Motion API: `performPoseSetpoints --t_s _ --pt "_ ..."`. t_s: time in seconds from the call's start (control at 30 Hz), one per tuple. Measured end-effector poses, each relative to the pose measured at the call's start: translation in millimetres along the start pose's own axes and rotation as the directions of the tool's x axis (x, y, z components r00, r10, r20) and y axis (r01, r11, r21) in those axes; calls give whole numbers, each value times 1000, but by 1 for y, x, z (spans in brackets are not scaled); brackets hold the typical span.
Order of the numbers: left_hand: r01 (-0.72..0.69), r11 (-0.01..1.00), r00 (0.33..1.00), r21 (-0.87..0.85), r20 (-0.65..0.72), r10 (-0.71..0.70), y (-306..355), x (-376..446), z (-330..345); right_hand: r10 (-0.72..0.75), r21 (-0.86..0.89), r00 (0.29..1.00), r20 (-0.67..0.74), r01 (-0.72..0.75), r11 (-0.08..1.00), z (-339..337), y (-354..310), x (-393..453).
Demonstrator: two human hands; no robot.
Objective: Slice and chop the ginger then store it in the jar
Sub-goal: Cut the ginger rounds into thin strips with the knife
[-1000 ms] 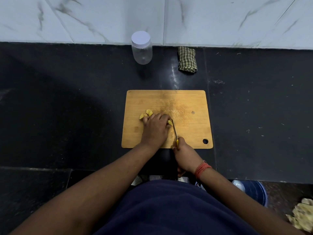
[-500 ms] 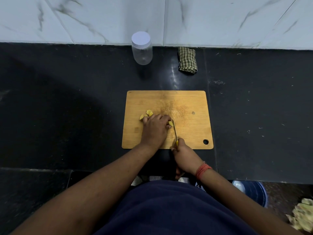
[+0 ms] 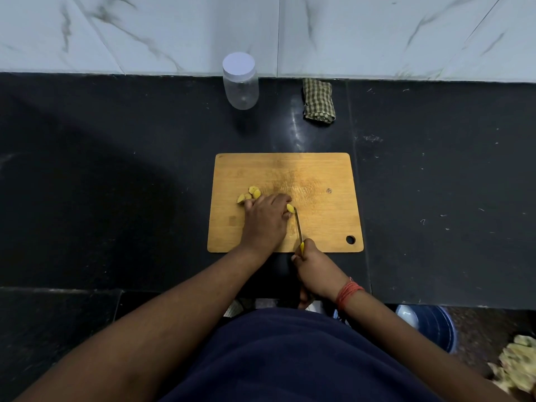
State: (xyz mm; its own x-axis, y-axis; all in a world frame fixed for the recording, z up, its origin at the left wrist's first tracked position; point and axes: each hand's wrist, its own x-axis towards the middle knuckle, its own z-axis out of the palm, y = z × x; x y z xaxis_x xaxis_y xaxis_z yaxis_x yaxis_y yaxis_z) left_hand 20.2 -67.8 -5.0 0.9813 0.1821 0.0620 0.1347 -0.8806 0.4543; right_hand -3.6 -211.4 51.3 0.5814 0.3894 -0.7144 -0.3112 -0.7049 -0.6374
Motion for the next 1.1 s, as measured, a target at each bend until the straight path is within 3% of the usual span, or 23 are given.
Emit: performPoseSetpoints --t_s 0.23,0.67,1.1 --pt "-8 999 1000 49 11 8 -6 0 -3 30 44 999 14 -31 999 -2 4 4" --pt "21 992 999 124 47 -27 3 9 -2 31 114 995 -95 -21 993 -17 11 -5" --pt "46 998 994 32 94 -49 1 11 -6 2 110 996 -93 8 994 -17 11 -8"
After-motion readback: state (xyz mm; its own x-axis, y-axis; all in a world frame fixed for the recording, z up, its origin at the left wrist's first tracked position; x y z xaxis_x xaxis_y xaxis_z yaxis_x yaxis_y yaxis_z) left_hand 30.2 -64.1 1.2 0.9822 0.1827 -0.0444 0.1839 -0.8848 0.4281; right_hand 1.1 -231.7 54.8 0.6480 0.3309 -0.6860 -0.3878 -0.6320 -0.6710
